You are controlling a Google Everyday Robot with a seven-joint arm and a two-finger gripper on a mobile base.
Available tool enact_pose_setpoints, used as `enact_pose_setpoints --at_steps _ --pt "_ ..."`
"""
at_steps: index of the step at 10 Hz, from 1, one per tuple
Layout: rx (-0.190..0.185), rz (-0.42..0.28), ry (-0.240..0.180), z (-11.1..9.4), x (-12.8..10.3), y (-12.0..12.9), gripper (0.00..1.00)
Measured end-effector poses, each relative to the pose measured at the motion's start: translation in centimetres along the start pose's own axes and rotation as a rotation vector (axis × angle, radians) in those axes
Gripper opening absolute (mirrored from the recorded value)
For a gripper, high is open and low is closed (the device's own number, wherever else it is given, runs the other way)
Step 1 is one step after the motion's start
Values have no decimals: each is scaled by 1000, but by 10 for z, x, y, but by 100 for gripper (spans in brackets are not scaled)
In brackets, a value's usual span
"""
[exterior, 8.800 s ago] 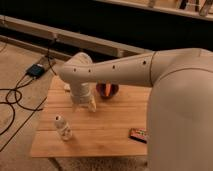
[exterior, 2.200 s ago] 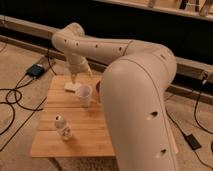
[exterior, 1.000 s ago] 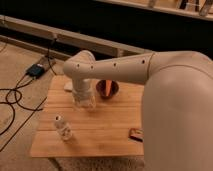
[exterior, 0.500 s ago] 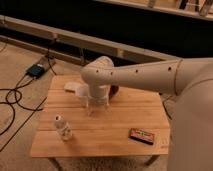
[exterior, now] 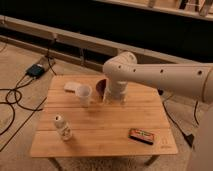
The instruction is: Move the arm in a circular motion
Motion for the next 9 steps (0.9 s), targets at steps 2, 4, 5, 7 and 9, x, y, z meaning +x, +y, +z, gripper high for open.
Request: enact_pose_setpoints --at_steps 2,4,5,7,9 --pt "24 3 -4 -17 -33 -2 65" --pt "48 -20 3 -34 -71 19 65" --pt "58 -35 11 -38 -84 34 65" --pt "78 -74 31 -40 -106 69 65" --pt "94 -115 52 -33 -118 102 65"
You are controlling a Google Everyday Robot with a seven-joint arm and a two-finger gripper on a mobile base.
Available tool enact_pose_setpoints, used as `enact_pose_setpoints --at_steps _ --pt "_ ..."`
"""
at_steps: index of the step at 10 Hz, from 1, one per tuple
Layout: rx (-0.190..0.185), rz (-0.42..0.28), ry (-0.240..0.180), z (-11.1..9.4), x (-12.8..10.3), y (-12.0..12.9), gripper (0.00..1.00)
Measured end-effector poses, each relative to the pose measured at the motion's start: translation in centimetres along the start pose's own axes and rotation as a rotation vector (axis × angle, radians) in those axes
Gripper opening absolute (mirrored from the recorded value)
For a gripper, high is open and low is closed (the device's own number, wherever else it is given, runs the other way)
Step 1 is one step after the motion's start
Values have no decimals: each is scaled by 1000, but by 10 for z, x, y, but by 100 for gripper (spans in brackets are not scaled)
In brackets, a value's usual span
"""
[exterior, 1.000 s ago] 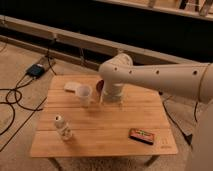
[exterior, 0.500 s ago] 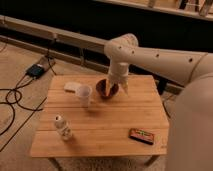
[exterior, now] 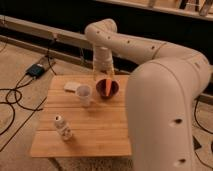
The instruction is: Move the arm in a circular motion
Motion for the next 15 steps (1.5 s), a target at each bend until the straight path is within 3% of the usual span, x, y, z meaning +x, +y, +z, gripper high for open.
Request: enact_pose_setpoints --at_steps 4,8,11,15 --pt "21 -124 46 22 -4 81 65" --pt "13 -194 67 42 36 137 65" --pt "-36 -184 86 56 78 133 65" --pt "-72 -112 122 76 133 80 65"
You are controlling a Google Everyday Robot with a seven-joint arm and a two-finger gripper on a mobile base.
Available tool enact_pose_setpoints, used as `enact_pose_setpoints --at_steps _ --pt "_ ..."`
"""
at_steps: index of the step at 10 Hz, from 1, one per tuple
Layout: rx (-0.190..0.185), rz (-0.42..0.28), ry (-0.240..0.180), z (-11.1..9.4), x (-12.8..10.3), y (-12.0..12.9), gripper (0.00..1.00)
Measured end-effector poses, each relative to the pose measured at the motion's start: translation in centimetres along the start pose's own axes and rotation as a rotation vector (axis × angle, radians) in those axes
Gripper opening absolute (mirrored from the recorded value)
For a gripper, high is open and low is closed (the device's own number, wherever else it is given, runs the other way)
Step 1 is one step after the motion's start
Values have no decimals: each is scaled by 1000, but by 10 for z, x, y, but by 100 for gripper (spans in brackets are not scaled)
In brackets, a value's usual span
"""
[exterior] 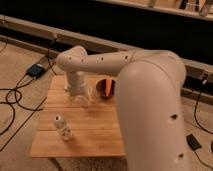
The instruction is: Move the arm in a circular motion
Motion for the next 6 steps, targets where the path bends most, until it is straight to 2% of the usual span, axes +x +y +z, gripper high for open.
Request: enact_pose_setpoints --at_steps 2,4,6 --pt "-8 33 1 4 13 -21 65" --pt "-18 74 -23 2 19 -45 65" --pt "-19 74 -28 1 19 -45 65"
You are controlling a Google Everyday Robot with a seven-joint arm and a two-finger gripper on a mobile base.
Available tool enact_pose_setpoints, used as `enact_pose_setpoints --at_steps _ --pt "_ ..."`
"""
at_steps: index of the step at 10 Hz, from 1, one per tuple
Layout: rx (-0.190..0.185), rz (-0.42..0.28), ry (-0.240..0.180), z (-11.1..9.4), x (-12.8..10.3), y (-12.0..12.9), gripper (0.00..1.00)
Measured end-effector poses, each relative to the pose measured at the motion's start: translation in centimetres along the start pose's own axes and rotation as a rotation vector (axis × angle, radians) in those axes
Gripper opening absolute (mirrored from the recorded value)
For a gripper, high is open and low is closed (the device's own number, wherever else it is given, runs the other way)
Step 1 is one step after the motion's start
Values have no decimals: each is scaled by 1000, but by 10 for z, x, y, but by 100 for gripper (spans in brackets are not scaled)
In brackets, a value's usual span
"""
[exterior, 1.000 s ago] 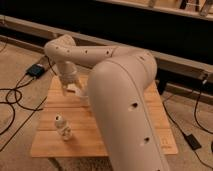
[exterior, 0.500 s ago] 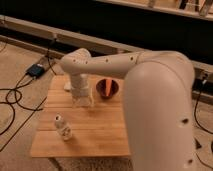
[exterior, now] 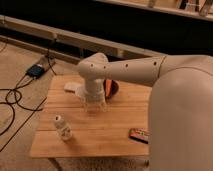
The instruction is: Move the arm in a circular motion
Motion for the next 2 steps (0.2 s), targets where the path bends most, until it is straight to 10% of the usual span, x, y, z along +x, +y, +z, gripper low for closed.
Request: enact_pose_setpoints --at_steps 2 --pt "-3 0 0 1 0 0 65"
